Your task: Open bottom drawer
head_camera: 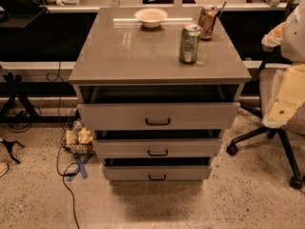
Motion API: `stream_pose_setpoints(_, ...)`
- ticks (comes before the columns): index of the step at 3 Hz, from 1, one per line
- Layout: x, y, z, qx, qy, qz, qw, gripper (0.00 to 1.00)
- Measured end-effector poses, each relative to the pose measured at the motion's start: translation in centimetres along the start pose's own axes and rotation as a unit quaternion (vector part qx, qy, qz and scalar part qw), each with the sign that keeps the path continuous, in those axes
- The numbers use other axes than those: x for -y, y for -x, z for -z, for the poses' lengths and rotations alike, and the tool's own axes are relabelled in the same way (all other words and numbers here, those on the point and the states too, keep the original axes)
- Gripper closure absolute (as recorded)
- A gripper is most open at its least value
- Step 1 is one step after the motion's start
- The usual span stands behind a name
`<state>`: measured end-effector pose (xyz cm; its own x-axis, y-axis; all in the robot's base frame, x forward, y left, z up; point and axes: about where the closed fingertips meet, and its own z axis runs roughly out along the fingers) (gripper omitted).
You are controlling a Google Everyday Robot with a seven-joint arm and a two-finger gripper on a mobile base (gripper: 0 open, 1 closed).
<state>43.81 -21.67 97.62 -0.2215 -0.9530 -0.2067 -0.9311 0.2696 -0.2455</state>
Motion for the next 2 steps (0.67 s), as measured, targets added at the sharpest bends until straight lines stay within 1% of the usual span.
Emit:
stream_pose_setpoints(1, 0.0, 0.0, 0.0, 0.000, 0.000, 0.000, 1.0000, 0.00)
stream_pose_setpoints(2, -0.2, -1.3, -2.3, 0.019, 0.021, -0.013, 0.9995, 0.00)
